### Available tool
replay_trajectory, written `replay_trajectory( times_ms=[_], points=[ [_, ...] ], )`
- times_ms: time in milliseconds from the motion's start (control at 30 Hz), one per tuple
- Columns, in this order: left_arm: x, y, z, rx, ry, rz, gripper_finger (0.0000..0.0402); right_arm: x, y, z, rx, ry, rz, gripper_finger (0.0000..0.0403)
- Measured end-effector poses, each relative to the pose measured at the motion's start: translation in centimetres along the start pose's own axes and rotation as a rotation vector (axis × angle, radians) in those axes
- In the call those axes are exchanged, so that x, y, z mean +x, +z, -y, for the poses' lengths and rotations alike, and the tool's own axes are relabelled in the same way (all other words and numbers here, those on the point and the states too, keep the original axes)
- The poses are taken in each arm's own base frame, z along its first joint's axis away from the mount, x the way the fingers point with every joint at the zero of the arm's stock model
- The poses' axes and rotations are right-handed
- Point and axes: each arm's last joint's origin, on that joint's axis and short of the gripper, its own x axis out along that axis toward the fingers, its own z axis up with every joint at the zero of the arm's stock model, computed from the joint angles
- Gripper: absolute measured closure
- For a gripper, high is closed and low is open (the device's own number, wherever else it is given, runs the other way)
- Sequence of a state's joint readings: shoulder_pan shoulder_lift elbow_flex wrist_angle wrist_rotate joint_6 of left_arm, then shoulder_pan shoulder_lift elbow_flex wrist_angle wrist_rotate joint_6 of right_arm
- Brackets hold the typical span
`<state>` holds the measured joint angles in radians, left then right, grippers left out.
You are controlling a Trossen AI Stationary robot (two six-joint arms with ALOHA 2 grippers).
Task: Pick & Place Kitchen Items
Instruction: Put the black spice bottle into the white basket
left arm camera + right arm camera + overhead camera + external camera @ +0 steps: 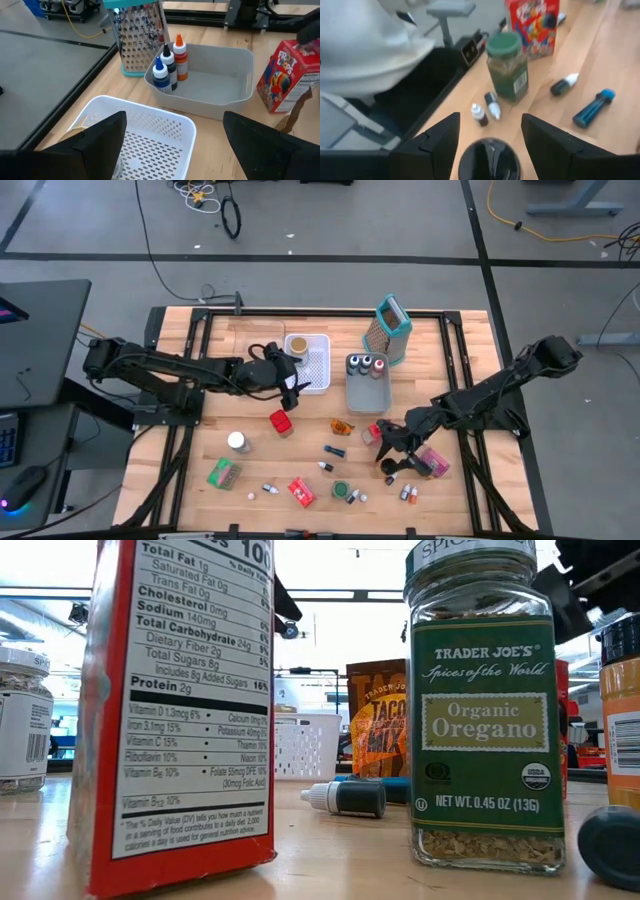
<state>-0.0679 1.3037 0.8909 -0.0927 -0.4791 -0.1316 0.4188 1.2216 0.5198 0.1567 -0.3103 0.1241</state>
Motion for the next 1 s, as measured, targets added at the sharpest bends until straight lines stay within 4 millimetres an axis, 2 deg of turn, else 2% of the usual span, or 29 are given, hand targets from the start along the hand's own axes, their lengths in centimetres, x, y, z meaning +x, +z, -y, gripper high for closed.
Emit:
replay_trajectory(
  times_ms=[167,433,600,833,1000],
  points=[
    [0.1,0.0,-0.2,-0.042,0.009,0.000,0.0061,0.9,-0.6,0.4,-0.046,-0.042,-0.044,0.0179],
    [0.1,0.0,-0.2,-0.051,0.009,0.000,0.0061,0.9,-0.5,0.4,-0.019,-0.037,-0.043,0.0177],
    [0.1,0.0,-0.2,-0.051,0.009,0.000,0.0061,0.9,0.0,0.2,-0.010,-0.005,-0.040,0.0157],
    [0.1,0.0,-0.2,-0.045,0.009,-0.003,0.0061,1.0,-0.6,-0.3,-0.052,-0.022,-0.099,0.0124],
    [0.1,0.0,-0.2,-0.034,0.009,-0.004,0.0061,1.1,-0.9,-0.6,-0.102,-0.054,-0.127,0.0120]
  ],
)
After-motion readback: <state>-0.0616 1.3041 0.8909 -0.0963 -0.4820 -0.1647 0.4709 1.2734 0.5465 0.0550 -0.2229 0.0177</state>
